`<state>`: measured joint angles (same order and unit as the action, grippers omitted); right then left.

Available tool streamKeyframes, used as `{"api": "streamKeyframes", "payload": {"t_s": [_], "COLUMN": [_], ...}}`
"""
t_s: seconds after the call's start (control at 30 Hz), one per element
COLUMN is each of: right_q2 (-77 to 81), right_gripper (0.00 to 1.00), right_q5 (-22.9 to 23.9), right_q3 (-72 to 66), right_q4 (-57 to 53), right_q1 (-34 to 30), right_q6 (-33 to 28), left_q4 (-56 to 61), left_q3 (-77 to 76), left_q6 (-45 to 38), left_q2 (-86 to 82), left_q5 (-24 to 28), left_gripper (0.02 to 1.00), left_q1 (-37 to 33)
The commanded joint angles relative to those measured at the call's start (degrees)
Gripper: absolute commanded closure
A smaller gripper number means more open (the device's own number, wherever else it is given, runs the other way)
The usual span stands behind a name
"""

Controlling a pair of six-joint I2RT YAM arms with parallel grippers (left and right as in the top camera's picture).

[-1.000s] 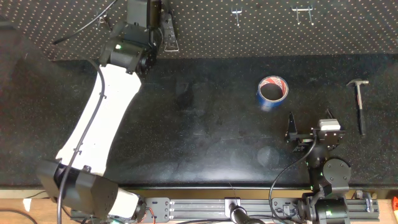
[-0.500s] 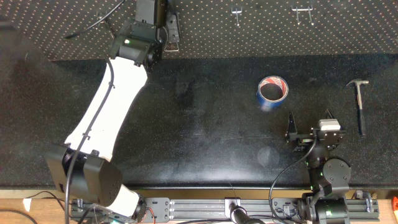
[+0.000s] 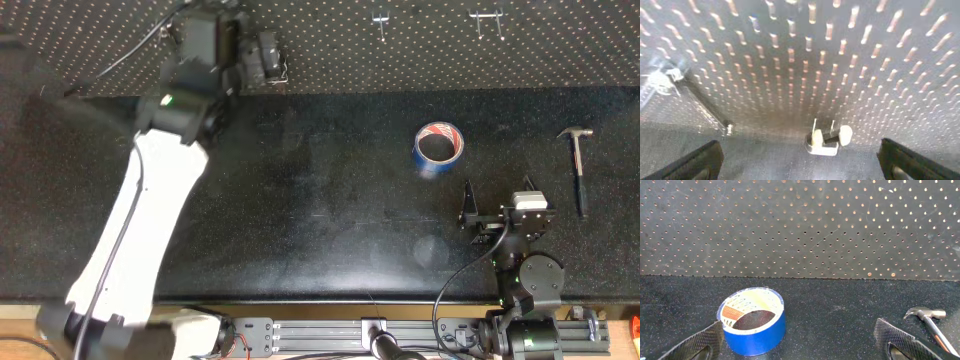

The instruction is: Place Tools Onto Pegboard

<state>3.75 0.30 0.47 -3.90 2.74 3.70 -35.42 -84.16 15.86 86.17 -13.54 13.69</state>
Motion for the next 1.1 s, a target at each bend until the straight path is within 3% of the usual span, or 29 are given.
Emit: {"api": "streamKeyframes", "payload": {"t_s": [0.03, 0.27, 0.6, 0.7, 0.83, 0.93, 1.1], "right_q2": [-0.42, -0.42, -0.42, -0.42, -0.42, -0.42, -0.42], "right_gripper": [0.023, 0.023, 0.023, 0.023, 0.023, 0.023, 0.023], "right_q5": [-0.09, -0.09, -0.09, -0.09, -0.09, -0.09, -0.09], "right_q3": [-0.24, -0.24, -0.24, -0.24, -0.24, -0.24, -0.24], "right_q4": [-0.26, -0.26, -0.26, -0.26, -0.26, -0.26, -0.26], "right_q1": [0.24, 0.24, 0.24, 0.24, 0.24, 0.24, 0.24], "right_q6": [-0.81, -0.81, -0.81, -0.81, -0.81, -0.81, -0.81], "left_q4": [13.20, 32.04, 48.59, 45.18, 31.19, 30.80, 30.84], "left_q3": [22.71, 52.74, 83.89, 83.84, 83.84, 83.84, 83.84], "left_q6": [-0.26, -0.31, -0.31, -1.44, -1.84, -8.79, -9.51], "left_q2": [-16.59, -37.83, -67.84, -71.45, -79.95, -86.12, -85.96], "left_q5": [1.11, 14.97, 15.76, 15.76, 15.74, 15.72, 15.74], "left_gripper": [0.025, 0.023, 0.023, 0.023, 0.023, 0.023, 0.023], "left_q1": [-2.95, -12.20, -14.86, -14.80, -14.80, -13.90, -12.46]}}
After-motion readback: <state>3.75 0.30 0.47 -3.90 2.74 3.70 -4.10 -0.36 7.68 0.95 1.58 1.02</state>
